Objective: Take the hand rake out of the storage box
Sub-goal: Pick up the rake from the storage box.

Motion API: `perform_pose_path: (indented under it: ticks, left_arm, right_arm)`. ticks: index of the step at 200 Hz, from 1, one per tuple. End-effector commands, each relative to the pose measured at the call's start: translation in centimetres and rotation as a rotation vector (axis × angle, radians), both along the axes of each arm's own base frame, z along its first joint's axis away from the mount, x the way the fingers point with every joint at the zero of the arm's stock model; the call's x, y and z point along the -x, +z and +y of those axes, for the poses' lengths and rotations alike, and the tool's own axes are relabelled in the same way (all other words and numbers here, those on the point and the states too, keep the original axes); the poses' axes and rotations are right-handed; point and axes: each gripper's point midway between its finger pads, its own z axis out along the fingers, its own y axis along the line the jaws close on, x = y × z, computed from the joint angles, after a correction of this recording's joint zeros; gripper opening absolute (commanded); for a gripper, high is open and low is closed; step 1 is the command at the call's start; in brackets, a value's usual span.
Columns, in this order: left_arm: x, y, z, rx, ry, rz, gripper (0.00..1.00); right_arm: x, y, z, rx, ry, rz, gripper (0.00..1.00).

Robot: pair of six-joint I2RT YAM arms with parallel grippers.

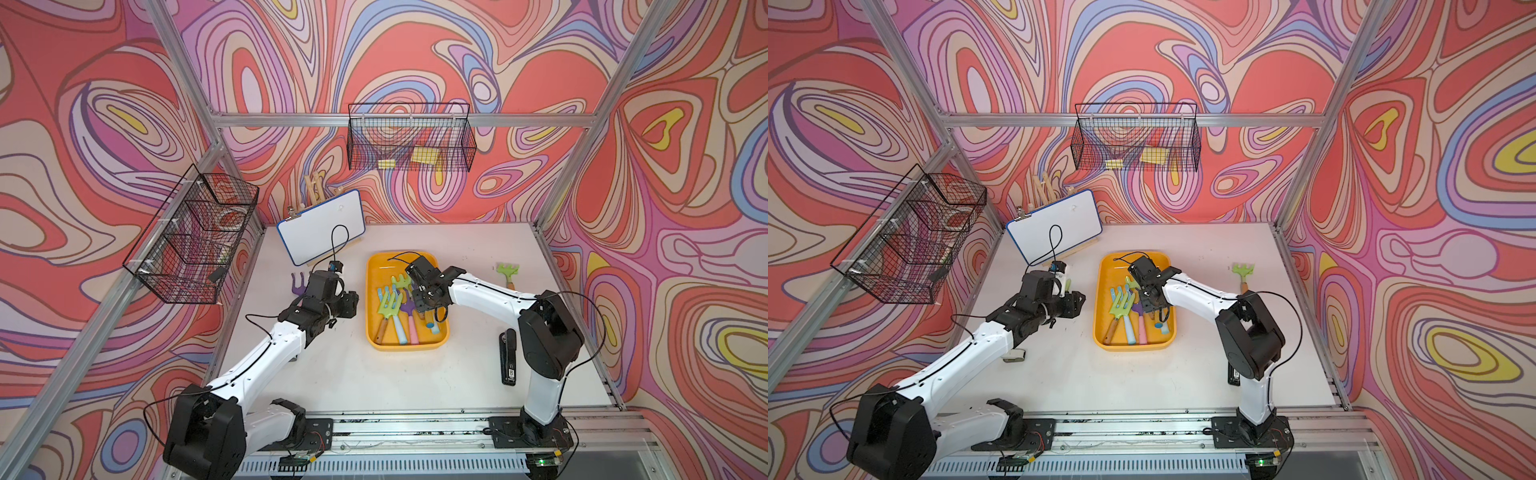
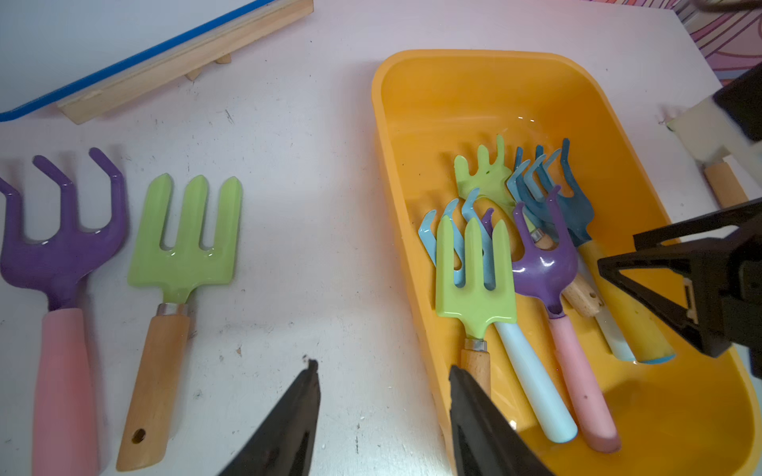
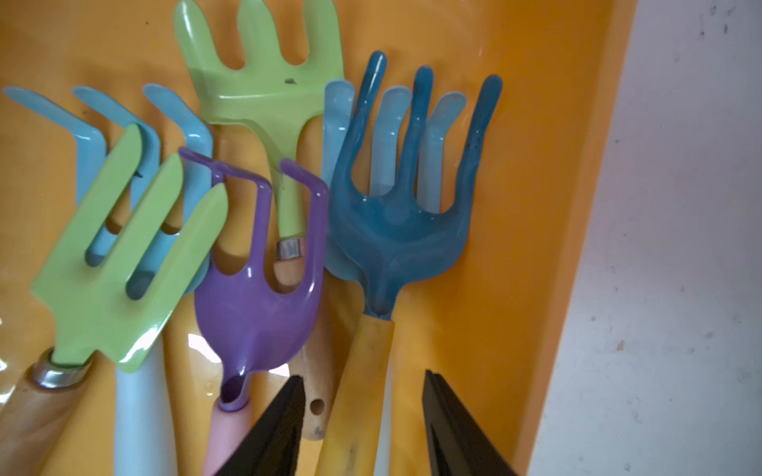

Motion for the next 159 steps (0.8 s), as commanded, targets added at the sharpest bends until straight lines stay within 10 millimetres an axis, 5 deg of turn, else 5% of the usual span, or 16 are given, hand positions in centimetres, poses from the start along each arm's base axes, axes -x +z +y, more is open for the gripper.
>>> perform_pose_path:
  ticks: [1, 159]
  left_arm:
    - [-0.2, 0.0, -0.2, 0.001, -0.002, -0.009, 0.55]
    - [-0.1, -0.3, -0.3, 0.003, -0.010, 0.001, 0.55]
  right_arm:
    - [-0.3, -1.2, -0.5, 0.010, -0.004, 0.022, 0.51]
    - [0.3, -4.2, -0.3, -0.026, -0.020, 0.121, 0.44]
